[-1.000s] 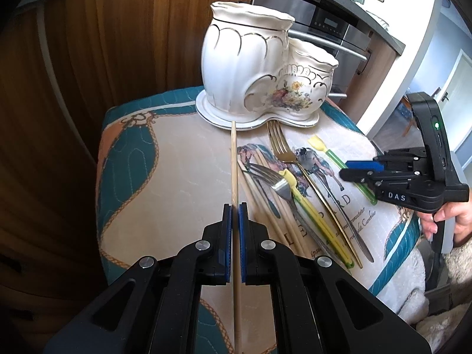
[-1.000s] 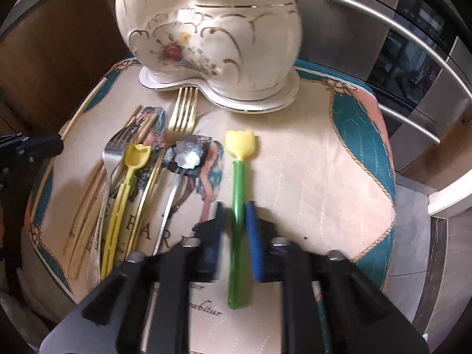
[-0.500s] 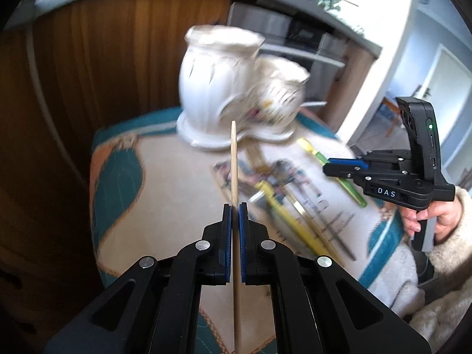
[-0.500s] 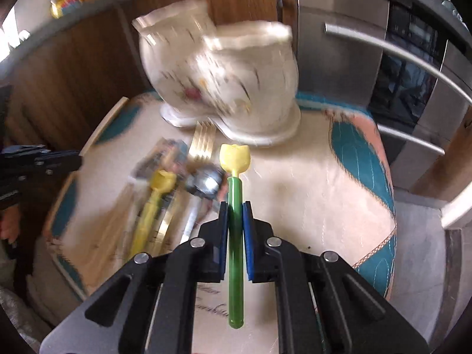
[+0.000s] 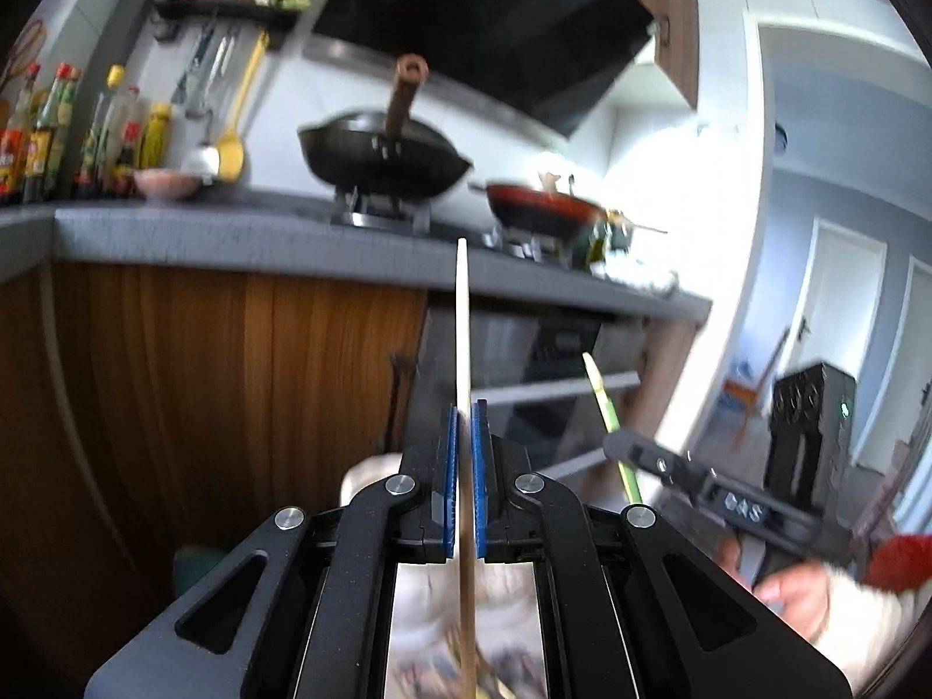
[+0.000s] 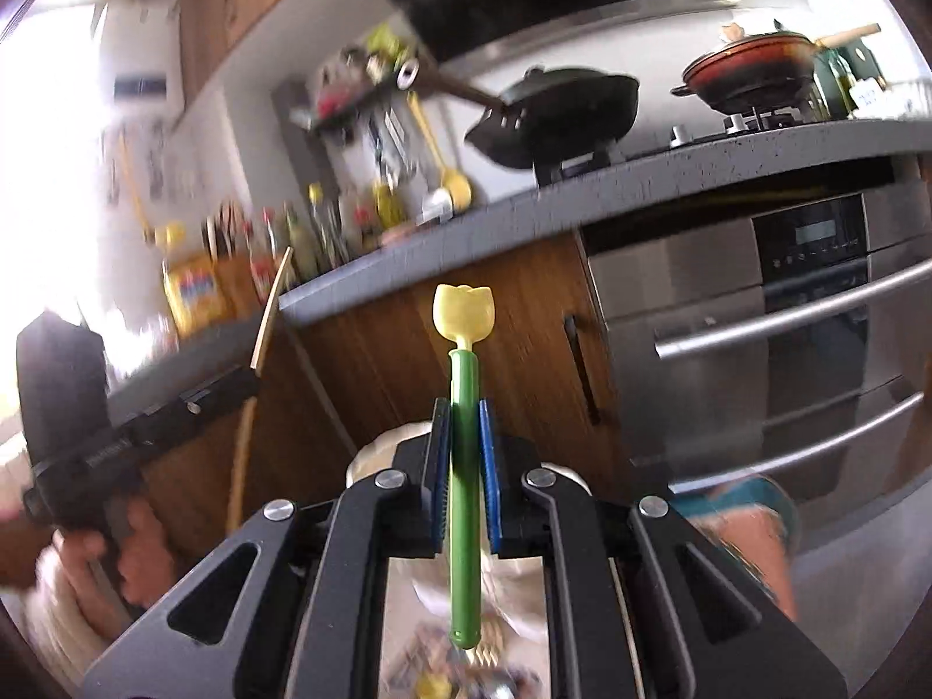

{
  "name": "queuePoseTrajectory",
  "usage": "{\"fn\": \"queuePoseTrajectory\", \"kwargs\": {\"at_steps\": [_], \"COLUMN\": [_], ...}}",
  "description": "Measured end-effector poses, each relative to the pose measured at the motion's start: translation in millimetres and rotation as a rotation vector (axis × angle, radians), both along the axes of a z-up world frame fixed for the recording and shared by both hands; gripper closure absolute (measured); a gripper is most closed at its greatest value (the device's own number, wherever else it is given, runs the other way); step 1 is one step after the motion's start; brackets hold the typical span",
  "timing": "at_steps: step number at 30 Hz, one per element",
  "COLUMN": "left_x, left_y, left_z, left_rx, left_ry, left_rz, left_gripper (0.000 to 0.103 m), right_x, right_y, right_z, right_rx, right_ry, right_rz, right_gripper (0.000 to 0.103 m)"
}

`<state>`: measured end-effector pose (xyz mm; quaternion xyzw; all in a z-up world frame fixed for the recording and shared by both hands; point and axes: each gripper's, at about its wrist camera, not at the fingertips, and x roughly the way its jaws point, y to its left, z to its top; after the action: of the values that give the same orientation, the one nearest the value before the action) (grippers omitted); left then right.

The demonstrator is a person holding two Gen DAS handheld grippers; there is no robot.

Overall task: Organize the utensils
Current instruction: 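Lower the chopstick into the tall white pot with the left tool while the right tool carries the green utensil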

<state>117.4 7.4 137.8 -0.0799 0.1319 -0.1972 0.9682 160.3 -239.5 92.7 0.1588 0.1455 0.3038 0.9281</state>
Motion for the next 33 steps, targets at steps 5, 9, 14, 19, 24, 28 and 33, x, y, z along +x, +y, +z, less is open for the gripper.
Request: {"fn": "queuePoseTrajectory", "kwargs": {"at_steps": [5, 9, 14, 19, 24, 28, 33], "left_x": [30.2, 52.1, 76.6, 79.6, 70.6, 61.1, 58.4], "left_y": [-2.6, -11.4, -14.6, -15.8, -10.9, -16.3, -19.5], "left_z": [2.0, -2.8, -15.6, -33.0, -45.7, -54.7, -65.4], "left_rx": [-0.05, -0.018, 0.015, 0.056, 0.057, 0.128, 0.168], "left_ry": [-0.062, -0.089, -0.089, -0.034, 0.039, 0.105, 0.171], "left_rz": [0.068, 0.125, 0.181, 0.167, 0.147, 0.139, 0.137], "left_gripper": [0.098, 0.098, 0.098, 0.098, 0.098, 0.098, 0.098], "right_x": [26.0, 43.6, 59.0, 61.6, 50.6, 42.6, 40.2], "right_y": [5.3, 18.1, 29.2, 30.3, 27.3, 24.9, 21.8], "right_z": [-10.1, -28.6, -49.5, -63.8, -69.4, -70.4, -75.0], "right_rx": [0.068, 0.04, 0.005, -0.024, -0.048, -0.065, -0.071], "right_ry": [-0.01, 0.001, 0.011, 0.041, 0.038, 0.037, 0.067], "right_rz": [-0.026, -0.078, -0.119, -0.1, -0.09, -0.089, -0.08], "right_gripper": [0.093, 0.093, 0.093, 0.093, 0.093, 0.093, 0.093]}}
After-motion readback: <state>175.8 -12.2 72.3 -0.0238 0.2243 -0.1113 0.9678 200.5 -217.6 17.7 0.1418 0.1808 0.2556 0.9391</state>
